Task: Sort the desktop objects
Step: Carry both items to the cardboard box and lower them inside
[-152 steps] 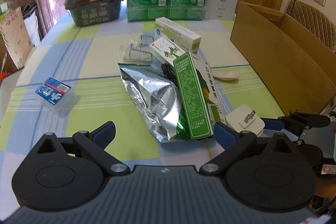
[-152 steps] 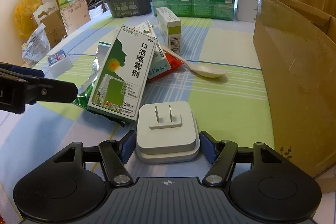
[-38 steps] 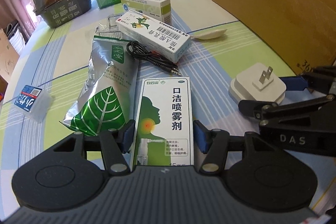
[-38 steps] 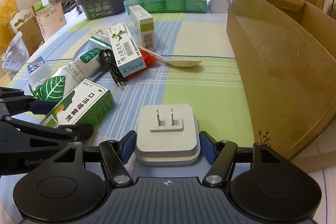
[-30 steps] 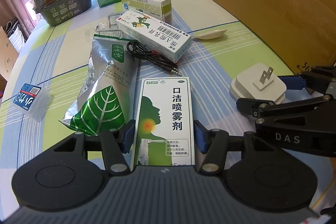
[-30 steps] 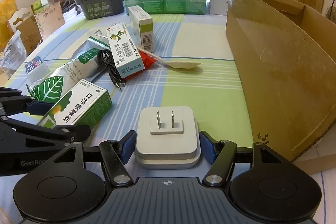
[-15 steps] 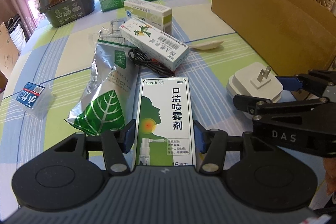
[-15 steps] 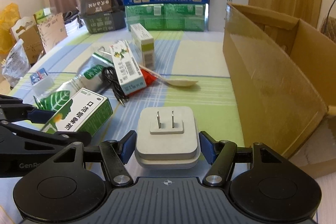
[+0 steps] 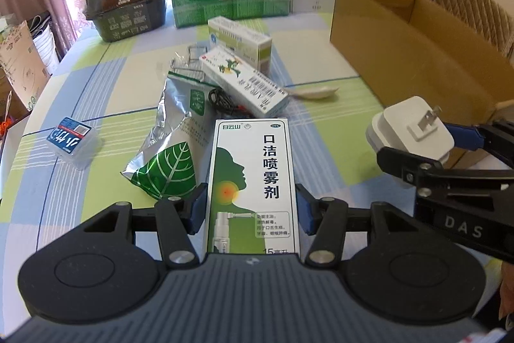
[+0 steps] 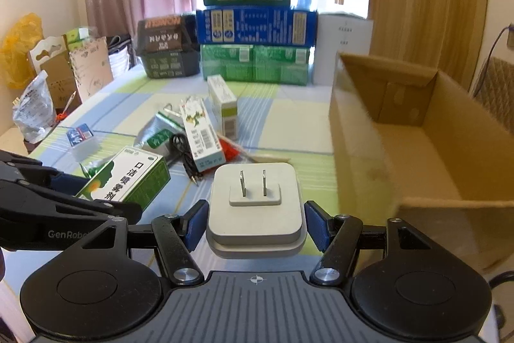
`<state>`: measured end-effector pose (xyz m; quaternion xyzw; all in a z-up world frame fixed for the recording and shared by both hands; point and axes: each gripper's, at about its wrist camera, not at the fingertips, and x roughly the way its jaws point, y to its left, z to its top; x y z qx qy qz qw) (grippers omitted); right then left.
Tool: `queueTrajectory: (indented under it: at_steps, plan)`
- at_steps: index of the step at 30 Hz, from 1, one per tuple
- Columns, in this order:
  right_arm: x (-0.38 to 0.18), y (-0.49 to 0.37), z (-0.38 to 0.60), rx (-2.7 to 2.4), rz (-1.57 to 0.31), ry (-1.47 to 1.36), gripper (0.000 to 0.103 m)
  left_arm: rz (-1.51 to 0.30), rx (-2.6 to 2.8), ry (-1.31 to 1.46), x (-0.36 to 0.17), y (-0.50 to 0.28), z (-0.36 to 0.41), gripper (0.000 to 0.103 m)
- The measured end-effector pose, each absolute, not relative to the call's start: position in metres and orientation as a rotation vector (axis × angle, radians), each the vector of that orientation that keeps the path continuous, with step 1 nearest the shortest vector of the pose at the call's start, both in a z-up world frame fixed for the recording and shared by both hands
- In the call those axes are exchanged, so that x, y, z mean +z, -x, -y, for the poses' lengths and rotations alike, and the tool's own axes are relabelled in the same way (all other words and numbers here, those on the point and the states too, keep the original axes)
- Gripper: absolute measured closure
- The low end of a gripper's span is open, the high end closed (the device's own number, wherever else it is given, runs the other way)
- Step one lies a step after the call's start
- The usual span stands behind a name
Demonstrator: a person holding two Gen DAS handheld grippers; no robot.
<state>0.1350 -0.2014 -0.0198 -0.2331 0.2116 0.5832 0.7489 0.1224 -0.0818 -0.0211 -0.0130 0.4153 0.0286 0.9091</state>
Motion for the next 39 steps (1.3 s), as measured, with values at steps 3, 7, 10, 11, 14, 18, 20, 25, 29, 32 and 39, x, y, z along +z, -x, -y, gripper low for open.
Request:
queueTrajectory:
  at_steps: [3, 7, 10, 11, 14, 18, 20, 25, 29, 32, 39]
  plan:
    - [-0.003, -0.136, 0.214, 1.271, -0.442, 0.500, 0.041, -0.850, 0.059, 0.038, -0.009, -0.113, 0.091, 0.053]
    - [0.025, -0.139, 0.229, 1.264, -0.399, 0.488, 0.041, -0.822, 0.041, 0.030, 0.011, -0.103, 0.108, 0.053]
    - [0.046, -0.148, 0.239, 1.259, -0.371, 0.473, 0.041, -0.803, 0.022, 0.029, 0.028, -0.100, 0.123, 0.053]
    - [0.053, -0.153, 0.243, 1.251, -0.363, 0.469, 0.041, -0.797, 0.014, 0.029, 0.034, -0.100, 0.128, 0.053]
    - [0.071, -0.176, 0.254, 1.214, -0.350, 0.455, 0.041, -0.778, -0.011, 0.030, 0.049, -0.104, 0.146, 0.053]
    - [0.087, -0.214, 0.265, 1.157, -0.348, 0.449, 0.041, -0.770, -0.051, 0.047, 0.064, -0.118, 0.170, 0.053]
    - [0.088, -0.233, 0.266, 1.134, -0.361, 0.450, 0.041, -0.761, -0.070, 0.061, 0.071, -0.128, 0.182, 0.053]
    - [0.086, -0.273, 0.261, 1.107, -0.396, 0.445, 0.041, -0.753, -0.113, 0.077, 0.081, -0.156, 0.210, 0.053]
    - [0.080, -0.297, 0.257, 1.097, -0.416, 0.448, 0.041, -0.759, -0.146, 0.080, 0.081, -0.181, 0.231, 0.053]
    - [0.075, -0.312, 0.252, 1.092, -0.425, 0.465, 0.041, -0.759, -0.169, 0.080, 0.078, -0.200, 0.245, 0.053]
    - [0.061, -0.334, 0.241, 1.088, -0.441, 0.497, 0.041, -0.764, -0.204, 0.085, 0.065, -0.239, 0.264, 0.053]
